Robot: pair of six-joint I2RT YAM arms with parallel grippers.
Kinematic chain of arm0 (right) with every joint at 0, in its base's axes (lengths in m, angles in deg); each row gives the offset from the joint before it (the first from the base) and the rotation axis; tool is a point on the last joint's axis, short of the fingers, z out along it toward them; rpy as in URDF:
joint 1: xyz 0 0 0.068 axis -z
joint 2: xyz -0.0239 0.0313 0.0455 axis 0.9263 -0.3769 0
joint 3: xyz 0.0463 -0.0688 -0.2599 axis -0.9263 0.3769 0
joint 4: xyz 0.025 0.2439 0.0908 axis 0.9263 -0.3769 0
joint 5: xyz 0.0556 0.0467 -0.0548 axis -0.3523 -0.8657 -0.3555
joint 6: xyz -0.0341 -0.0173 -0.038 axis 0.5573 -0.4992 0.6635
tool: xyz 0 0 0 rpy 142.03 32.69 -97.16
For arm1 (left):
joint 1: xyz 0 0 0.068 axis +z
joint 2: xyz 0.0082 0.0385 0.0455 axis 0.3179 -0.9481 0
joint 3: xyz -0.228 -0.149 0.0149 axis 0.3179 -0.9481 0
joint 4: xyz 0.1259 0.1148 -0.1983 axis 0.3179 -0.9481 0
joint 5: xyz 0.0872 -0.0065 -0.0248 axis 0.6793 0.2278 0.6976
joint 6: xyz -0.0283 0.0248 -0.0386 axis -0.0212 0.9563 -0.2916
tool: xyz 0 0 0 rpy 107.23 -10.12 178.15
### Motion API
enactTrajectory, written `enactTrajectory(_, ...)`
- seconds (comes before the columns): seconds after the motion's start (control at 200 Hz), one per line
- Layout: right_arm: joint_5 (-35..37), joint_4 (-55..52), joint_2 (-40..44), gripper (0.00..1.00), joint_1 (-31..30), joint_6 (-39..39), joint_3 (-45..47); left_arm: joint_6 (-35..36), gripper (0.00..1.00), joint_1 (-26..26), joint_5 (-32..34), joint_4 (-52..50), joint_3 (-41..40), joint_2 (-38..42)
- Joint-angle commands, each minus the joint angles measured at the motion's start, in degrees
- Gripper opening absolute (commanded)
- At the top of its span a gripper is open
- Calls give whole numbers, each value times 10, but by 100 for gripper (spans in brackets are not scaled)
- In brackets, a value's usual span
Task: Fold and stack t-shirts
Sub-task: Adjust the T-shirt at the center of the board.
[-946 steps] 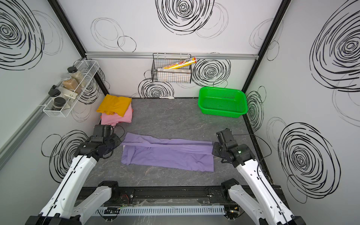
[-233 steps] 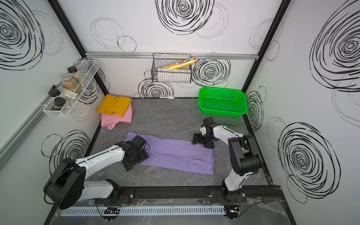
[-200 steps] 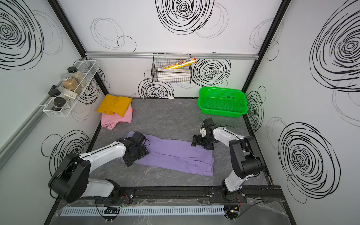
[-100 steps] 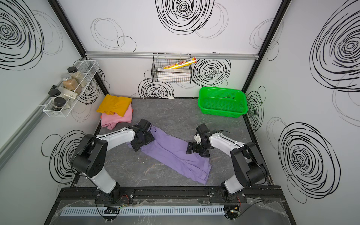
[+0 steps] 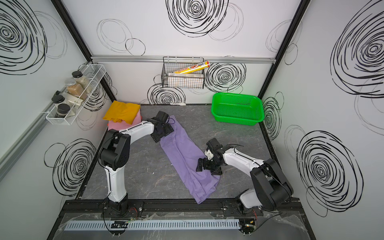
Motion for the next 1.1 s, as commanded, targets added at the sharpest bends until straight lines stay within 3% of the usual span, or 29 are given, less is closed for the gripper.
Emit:
enactTrajectory(0.0,-14,20,11,100,-25,-31,15,6,99,2,-22,10,57,-35)
enactTrajectory(0.275,-18,57,1,100,-88,-75,18,-3,99,-1,-69,17,190,-123)
enactTrajectory(0.646,-9,75,-88,100,-172,-89,-53,-15,99,-3,-129,42,327,-202)
enactTrajectory(0.886,15,54,-106,100,-201,-80,-89,-15,99,-2,-153,49,347,-212)
enactTrajectory(1.091,88,-36,-61,100,-205,-64,-150,12,99,2,-135,26,301,-137)
